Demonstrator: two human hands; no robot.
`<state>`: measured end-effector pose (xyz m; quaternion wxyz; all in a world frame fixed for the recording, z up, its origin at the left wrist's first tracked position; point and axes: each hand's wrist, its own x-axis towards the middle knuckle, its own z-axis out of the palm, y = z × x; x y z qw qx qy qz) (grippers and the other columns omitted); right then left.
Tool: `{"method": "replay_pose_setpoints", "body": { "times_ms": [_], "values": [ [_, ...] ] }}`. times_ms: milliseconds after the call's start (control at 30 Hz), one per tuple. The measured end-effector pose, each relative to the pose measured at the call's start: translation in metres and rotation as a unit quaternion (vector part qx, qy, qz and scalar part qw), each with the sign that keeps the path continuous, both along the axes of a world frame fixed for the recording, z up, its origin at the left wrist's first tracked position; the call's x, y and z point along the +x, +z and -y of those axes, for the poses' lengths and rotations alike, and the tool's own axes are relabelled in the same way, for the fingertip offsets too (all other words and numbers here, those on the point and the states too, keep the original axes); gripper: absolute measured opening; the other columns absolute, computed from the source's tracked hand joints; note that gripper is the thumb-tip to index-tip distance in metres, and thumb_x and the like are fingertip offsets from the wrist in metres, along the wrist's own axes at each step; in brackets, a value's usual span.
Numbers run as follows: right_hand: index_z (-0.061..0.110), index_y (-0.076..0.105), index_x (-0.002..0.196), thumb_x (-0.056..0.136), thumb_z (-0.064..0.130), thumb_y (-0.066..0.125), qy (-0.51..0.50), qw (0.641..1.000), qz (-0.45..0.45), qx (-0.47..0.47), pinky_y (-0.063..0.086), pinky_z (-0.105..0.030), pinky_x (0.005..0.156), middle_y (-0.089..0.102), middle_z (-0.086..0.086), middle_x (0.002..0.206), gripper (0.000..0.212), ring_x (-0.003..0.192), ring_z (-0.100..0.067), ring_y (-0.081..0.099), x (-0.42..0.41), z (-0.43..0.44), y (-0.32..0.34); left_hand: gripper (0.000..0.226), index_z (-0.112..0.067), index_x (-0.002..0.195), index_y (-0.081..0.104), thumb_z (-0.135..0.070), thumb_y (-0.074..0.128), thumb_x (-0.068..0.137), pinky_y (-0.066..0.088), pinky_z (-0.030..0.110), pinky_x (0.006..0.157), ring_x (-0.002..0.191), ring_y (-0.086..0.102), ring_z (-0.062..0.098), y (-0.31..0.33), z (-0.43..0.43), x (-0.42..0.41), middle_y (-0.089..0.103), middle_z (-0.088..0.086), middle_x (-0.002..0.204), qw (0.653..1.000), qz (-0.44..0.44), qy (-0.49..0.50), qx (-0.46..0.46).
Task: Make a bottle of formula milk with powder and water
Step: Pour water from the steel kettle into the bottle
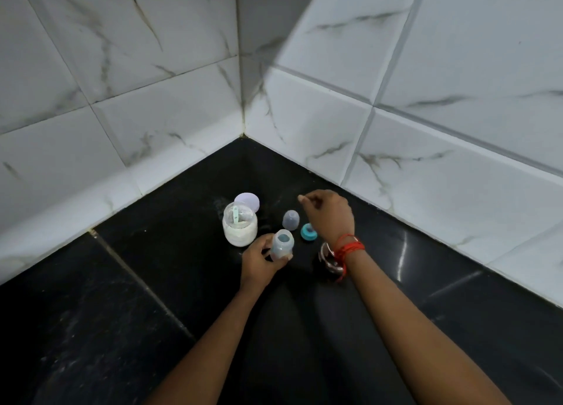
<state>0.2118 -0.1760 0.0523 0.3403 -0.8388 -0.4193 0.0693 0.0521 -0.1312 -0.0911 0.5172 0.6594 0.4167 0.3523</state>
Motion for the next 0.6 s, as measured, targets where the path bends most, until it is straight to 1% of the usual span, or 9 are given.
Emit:
{"method": "replay_pose_setpoints", "body": {
  "times_ms": [100,200,233,300,367,467,533,567,600],
  "values": [
    [0.027,0.075,0.09,0.088,0.05,0.065,-0.06,0.998,-0.021,0.022,0.053,-0.031,0.077,0.067,0.006,0.087,0.025,0.081,-0.013,0.065,0.028,0.039,-0.011,0.051,-0.028,0.109,0.068,-0.006,0.093,0.07,0.056,0.014,0.085,0.099,0.068,-0.008,0.007,0.004,0.003,0.072,-0.015,0.107,1.0,-0.001,-0.005,-0.006],
    [0.026,0.074,0.09,0.085,0.055,0.067,-0.121,0.99,-0.065,-0.013,0.054,-0.034,0.083,0.064,0.001,0.099,0.03,0.085,-0.016,0.065,0.054,0.081,-0.032,0.052,-0.028,0.108,0.066,-0.004,0.092,0.07,0.054,0.011,0.083,0.098,0.067,-0.011,0.014,0.01,0.006,0.071,-0.013,0.106,1.0,-0.005,-0.017,-0.005],
    [0.025,0.072,0.085,0.083,0.059,0.067,-0.134,0.987,-0.089,-0.031,0.054,-0.034,0.083,0.065,-0.001,0.098,0.035,0.084,-0.017,0.066,0.059,0.094,-0.041,0.052,-0.028,0.107,0.066,-0.003,0.092,0.07,0.054,0.012,0.083,0.098,0.067,-0.01,0.016,0.012,0.007,0.071,-0.013,0.106,1.0,-0.004,-0.018,-0.002],
    [0.019,0.068,0.074,0.083,0.063,0.066,-0.135,0.979,-0.136,-0.074,0.053,-0.032,0.076,0.069,-0.002,0.085,0.045,0.077,-0.018,0.067,0.063,0.117,-0.055,0.051,-0.026,0.108,0.066,-0.003,0.092,0.071,0.054,0.011,0.081,0.098,0.068,-0.006,0.019,0.016,0.009,0.071,-0.013,0.106,1.0,0.0,-0.024,0.003],
    [0.018,0.063,0.071,0.085,0.06,0.067,-0.118,0.973,-0.171,-0.097,0.049,-0.03,0.069,0.067,0.001,0.073,0.045,0.072,-0.016,0.063,0.059,0.132,-0.069,0.05,-0.022,0.11,0.066,-0.003,0.092,0.072,0.054,0.011,0.08,0.101,0.068,0.0,0.022,0.02,0.01,0.071,-0.011,0.106,1.0,0.002,-0.027,0.008],
    [0.018,0.056,0.067,0.086,0.051,0.072,-0.104,0.973,-0.202,-0.047,0.044,-0.028,0.066,0.06,0.004,0.068,0.042,0.066,-0.011,0.055,0.049,0.137,-0.084,0.051,-0.02,0.113,0.068,-0.009,0.094,0.071,0.055,0.012,0.08,0.103,0.069,0.006,0.025,0.023,0.01,0.072,-0.008,0.109,1.0,0.0,-0.024,0.014],
    [0.018,0.053,0.062,0.087,0.049,0.072,-0.118,0.969,-0.217,-0.003,0.044,-0.027,0.067,0.058,0.005,0.069,0.044,0.066,-0.01,0.054,0.044,0.134,-0.09,0.052,-0.018,0.116,0.069,-0.015,0.095,0.07,0.057,0.016,0.081,0.103,0.07,0.007,0.029,0.024,0.009,0.073,-0.006,0.111,0.999,-0.005,-0.023,0.023],
    [0.018,0.053,0.059,0.087,0.05,0.072,-0.13,0.962,-0.237,0.021,0.044,-0.027,0.067,0.057,0.006,0.068,0.046,0.065,-0.009,0.055,0.043,0.132,-0.093,0.053,-0.017,0.117,0.07,-0.016,0.095,0.07,0.058,0.018,0.08,0.102,0.07,0.007,0.031,0.025,0.009,0.073,-0.006,0.111,0.999,-0.005,-0.022,0.025],
    [0.019,0.054,0.058,0.087,0.05,0.071,-0.137,0.951,-0.272,0.048,0.045,-0.026,0.063,0.057,0.005,0.065,0.047,0.062,-0.01,0.055,0.042,0.13,-0.094,0.053,-0.017,0.117,0.07,-0.016,0.095,0.07,0.058,0.018,0.079,0.101,0.07,0.006,0.034,0.026,0.009,0.073,-0.007,0.11,0.999,-0.002,-0.021,0.026]
  ]
}}
